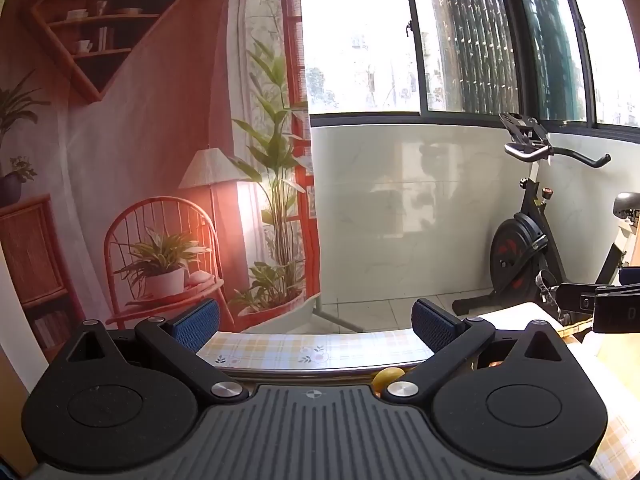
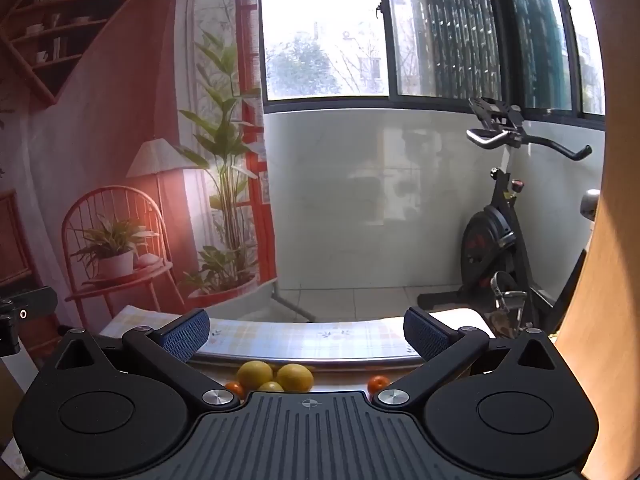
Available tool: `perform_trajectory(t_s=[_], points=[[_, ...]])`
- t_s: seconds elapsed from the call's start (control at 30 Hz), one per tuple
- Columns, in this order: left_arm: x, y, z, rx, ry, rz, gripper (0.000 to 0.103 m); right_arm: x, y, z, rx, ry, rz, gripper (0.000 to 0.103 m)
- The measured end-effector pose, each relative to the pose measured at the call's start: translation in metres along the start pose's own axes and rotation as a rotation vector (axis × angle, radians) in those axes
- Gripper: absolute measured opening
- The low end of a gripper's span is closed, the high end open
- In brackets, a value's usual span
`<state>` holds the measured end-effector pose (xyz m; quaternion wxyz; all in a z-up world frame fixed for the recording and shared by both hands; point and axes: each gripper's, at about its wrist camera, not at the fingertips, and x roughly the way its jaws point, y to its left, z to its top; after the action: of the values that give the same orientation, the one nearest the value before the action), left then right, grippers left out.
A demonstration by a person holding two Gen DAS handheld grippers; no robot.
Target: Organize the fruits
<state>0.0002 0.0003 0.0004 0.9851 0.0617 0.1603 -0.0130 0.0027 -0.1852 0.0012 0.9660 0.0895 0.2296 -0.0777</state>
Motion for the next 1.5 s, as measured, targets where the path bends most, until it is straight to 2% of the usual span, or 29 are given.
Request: perform_trajectory(t_s=[1.5], points=[[-0.007,0.009,0.001,-0.051,-0.008,0.002,0.103,-0.013,0.002,0.008,-0.016,-0.008,-0.002,0.103]])
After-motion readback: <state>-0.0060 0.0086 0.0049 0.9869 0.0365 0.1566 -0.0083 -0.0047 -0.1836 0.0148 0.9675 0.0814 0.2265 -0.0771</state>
